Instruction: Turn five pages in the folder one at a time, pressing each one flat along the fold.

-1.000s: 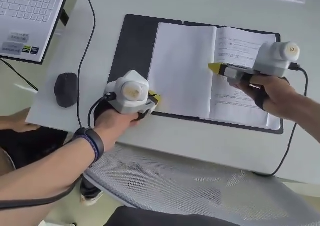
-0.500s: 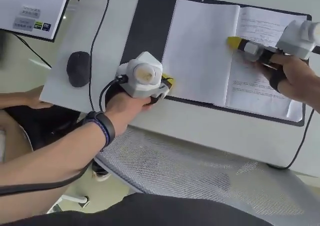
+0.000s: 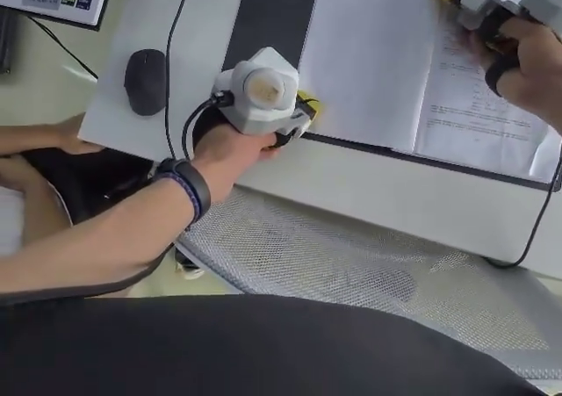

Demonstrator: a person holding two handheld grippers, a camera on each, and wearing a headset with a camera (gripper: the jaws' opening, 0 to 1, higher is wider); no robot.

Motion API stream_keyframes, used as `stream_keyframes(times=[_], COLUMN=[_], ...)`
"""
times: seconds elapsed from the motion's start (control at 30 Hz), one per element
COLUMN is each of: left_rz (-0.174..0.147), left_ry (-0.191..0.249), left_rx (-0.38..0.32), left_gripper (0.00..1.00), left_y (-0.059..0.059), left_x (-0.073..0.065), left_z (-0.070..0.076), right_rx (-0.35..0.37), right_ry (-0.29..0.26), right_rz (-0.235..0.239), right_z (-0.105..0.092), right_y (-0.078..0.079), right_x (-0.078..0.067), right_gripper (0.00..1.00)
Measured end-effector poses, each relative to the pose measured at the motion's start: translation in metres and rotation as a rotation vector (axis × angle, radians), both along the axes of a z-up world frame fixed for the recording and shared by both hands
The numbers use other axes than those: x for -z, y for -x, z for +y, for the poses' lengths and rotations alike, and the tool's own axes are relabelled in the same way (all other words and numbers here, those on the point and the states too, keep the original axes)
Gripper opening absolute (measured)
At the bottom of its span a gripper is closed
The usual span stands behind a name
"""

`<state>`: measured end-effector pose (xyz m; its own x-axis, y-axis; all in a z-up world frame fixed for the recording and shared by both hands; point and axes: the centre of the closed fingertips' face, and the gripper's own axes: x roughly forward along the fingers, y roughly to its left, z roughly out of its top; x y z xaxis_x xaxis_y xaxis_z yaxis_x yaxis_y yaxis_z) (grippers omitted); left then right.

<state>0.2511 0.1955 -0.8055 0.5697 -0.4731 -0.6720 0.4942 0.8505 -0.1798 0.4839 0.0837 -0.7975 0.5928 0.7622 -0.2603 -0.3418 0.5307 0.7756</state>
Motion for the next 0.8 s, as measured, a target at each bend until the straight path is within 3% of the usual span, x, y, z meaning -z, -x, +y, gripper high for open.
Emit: stream_keyframes(times=[0.17, 0.27, 0.4, 0.57, 0.8], left_rz=[-0.002, 0.001, 0.006, 0.009, 0.014], left_ry=[0.015, 0.02, 0.026, 0.033, 0.038], left_rx=[-0.013, -0.015, -0.013, -0.01, -0.014], left_gripper=[0.0, 0.0, 0.0, 0.0, 0.0], left_y=[0.0, 0.0, 0.0, 0.0, 0.0], left_x=[0.0, 0.0, 0.0, 0.0, 0.0], left_z=[0.0, 0.0, 0.0, 0.0, -0.001], right_rx=[0.017, 0.092, 0.11, 0.098, 0.006], right_ry=[0.023, -0.029, -0.043, -0.027, -0.01], right_rz=[0.001, 0.035, 0.043, 0.026, 0.027], right_z=[0.004, 0.0, -0.004, -0.004, 0.001], right_y=[-0.016, -0.03, -0.04, -0.037, -0.003], right_x=[0.002, 0.003, 0.011, 0.008, 0.002], right_gripper=[0.0, 0.0, 0.0, 0.0, 0.0])
